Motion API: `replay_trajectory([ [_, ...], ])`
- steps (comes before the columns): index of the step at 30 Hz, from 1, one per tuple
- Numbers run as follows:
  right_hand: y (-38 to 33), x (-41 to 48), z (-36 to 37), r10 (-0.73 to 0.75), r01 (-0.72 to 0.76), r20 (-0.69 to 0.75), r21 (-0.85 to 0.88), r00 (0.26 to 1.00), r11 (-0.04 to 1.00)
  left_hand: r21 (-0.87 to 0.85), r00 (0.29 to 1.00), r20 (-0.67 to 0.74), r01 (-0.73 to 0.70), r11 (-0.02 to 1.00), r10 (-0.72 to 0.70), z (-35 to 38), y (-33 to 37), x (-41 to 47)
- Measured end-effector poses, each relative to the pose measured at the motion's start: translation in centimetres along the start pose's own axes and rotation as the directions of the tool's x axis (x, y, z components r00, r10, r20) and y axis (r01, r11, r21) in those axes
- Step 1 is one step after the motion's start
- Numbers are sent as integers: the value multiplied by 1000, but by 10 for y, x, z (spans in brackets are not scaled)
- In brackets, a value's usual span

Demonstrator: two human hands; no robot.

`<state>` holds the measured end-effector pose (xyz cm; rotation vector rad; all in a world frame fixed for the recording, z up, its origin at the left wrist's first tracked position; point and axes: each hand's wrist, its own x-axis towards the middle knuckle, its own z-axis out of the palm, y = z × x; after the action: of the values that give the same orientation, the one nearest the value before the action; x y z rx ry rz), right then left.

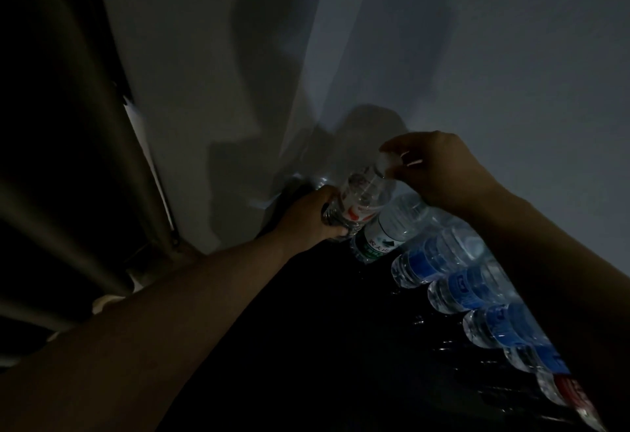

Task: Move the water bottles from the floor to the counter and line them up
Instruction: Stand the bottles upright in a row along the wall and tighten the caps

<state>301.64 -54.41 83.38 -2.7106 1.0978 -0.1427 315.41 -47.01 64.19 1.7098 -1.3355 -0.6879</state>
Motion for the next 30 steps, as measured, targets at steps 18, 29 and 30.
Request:
replay_trajectory([
  [18,-11,11,13,53,-70,-81,-222,995,973,-32,999,-53,-3,999,2,1,-1,-10],
  [29,-15,4,13,16,-17,-19,-89,1000,996,-95,1000,-13,-19,995,17,0,-7,-11],
  [30,-14,2,12,-6,4,-17,-103,1000,995,-86,1000,-21,-21,996,19,-1,-6,-10],
])
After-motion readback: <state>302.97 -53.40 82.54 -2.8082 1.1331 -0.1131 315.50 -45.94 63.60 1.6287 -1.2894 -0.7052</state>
